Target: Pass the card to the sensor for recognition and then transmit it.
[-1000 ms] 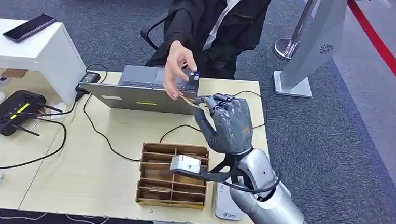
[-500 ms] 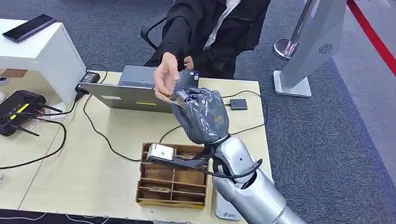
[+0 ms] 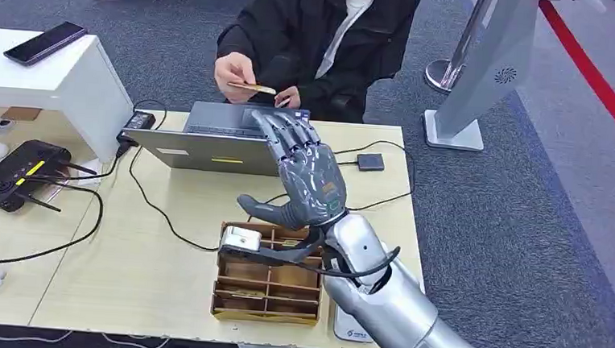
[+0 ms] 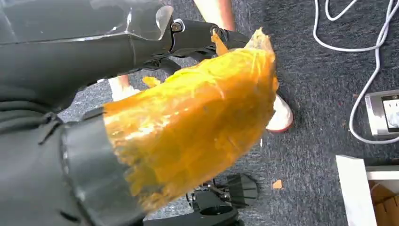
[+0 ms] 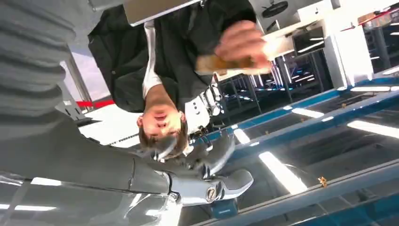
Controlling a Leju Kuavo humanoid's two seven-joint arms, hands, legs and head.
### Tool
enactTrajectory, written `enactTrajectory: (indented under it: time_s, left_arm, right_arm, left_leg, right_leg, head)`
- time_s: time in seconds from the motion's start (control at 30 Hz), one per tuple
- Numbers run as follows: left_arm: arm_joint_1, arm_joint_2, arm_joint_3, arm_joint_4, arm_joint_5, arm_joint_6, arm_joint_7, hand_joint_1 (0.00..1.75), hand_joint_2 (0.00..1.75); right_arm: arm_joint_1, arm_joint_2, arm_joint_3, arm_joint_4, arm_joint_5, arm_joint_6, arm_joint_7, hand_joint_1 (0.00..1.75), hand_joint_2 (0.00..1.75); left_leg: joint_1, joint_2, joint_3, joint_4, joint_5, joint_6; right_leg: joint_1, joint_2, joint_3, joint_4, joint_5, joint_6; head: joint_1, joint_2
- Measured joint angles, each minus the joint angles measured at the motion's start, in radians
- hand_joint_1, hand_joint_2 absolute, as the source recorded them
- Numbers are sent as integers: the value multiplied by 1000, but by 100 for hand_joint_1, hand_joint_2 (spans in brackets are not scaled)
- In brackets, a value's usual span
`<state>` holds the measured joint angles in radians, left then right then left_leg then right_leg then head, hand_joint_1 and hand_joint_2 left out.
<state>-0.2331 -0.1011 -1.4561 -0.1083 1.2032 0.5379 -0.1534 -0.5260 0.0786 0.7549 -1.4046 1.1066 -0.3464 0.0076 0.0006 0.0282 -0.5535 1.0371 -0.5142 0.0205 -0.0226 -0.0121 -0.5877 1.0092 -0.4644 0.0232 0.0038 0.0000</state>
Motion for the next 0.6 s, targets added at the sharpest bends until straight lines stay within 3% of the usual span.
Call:
enactTrajectory:
  time_s: [0.27, 0.6]
  left_arm:
    - [3, 0, 0, 0, 23, 9, -17, 0, 0]
    - [20, 5, 9, 0, 92, 35, -67, 0, 0]
  right_arm:
    - [17, 0, 10, -38, -53, -12, -29, 0, 0]
    - [130, -27, 18, -163, -179, -87, -118, 0, 0]
  left_leg:
    - [0, 0, 0, 0, 0, 0]
    - [0, 0, 0, 0, 0, 0]
  right_leg:
    - [0, 0, 0, 0, 0, 0]
    - [0, 0, -1, 0, 0, 0]
  head:
    - [0, 0]
    - [0, 0]
